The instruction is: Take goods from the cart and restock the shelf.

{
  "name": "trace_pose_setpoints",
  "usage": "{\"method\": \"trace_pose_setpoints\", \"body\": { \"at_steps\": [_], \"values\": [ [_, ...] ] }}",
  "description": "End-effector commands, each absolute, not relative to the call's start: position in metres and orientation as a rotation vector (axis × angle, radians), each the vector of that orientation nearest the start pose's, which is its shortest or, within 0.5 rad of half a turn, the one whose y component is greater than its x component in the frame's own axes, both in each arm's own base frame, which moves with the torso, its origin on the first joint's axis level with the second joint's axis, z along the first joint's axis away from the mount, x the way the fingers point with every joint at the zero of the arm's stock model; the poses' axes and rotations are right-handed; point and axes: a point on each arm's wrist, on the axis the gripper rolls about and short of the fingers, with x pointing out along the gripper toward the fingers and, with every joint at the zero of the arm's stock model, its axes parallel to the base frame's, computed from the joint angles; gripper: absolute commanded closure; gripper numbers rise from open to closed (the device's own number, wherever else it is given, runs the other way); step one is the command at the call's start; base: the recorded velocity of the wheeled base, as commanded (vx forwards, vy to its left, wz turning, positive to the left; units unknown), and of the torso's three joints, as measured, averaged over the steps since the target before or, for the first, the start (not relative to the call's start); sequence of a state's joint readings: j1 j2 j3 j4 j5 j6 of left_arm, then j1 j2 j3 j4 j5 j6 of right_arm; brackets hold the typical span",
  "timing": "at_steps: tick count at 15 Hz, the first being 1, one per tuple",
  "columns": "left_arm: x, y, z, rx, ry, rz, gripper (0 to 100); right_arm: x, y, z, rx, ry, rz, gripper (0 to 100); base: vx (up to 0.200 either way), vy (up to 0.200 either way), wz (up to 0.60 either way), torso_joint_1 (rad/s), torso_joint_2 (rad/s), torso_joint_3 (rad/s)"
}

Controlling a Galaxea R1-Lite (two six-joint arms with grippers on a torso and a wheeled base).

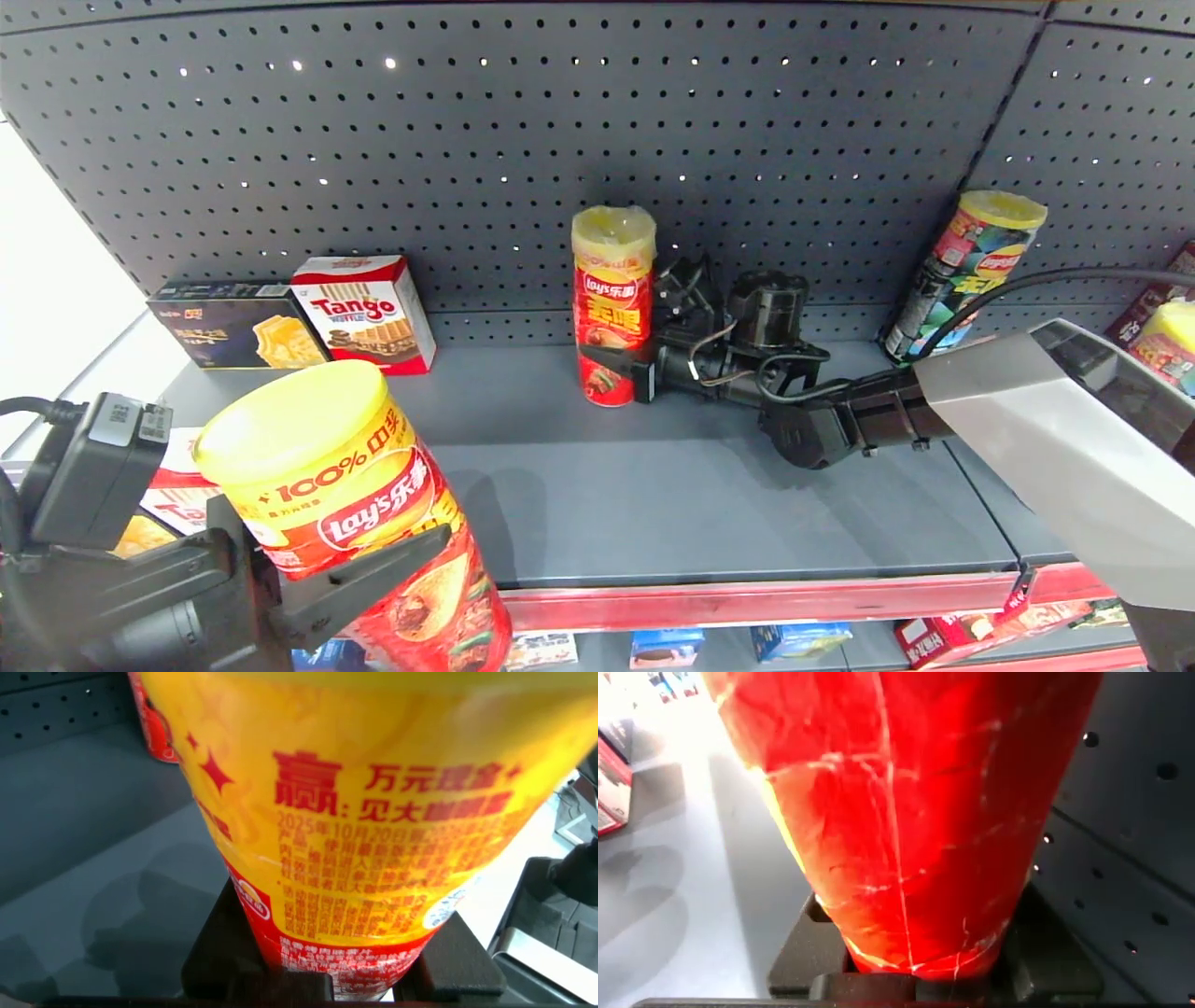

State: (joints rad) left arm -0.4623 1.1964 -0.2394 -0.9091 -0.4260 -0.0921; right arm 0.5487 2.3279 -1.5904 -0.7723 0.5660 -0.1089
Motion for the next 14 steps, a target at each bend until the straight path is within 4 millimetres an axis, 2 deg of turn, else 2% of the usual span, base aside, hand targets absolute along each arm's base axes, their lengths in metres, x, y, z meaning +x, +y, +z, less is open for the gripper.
{"method": "trace_pose_setpoints", "body": {
  "at_steps": [1, 3, 6, 8, 10, 13, 14],
  "values": [
    [0.133, -0.077, 0.177, -0.087, 0.081, -0.886, 100, 0.393, 0.254, 0.177, -0.099, -0.104, 1.125, 100, 0.0, 0.0, 0.0, 0.0, 0.0, 0.0],
    [0.133, -0.076, 0.178, -0.085, 0.079, -0.884, 100, 0.378, 0.246, 0.187, -0.102, -0.111, 1.151, 100, 0.0, 0.0, 0.0, 0.0, 0.0, 0.0],
    [0.133, -0.076, 0.178, -0.085, 0.077, -0.884, 100, 0.334, 0.222, 0.2, -0.104, -0.107, 1.222, 100, 0.0, 0.0, 0.0, 0.0, 0.0, 0.0],
    [0.134, -0.076, 0.179, -0.085, 0.074, -0.883, 100, 0.303, 0.208, 0.197, -0.124, -0.093, 1.252, 100, 0.0, 0.0, 0.0, 0.0, 0.0, 0.0],
    [0.134, -0.076, 0.179, -0.085, 0.072, -0.883, 100, 0.282, 0.196, 0.19, -0.171, -0.083, 1.302, 100, 0.0, 0.0, 0.0, 0.0, 0.0, 0.0],
    [0.135, -0.076, 0.18, -0.086, 0.069, -0.877, 100, 0.261, 0.183, 0.179, -0.207, -0.065, 1.331, 100, 0.0, 0.0, 0.0, 0.0, 0.0, 0.0],
    [0.134, -0.076, 0.18, -0.086, 0.071, -0.877, 100, 0.26, 0.183, 0.175, -0.208, -0.071, 1.331, 100, 0.0, 0.0, 0.0, 0.0, 0.0, 0.0]
  ]
}}
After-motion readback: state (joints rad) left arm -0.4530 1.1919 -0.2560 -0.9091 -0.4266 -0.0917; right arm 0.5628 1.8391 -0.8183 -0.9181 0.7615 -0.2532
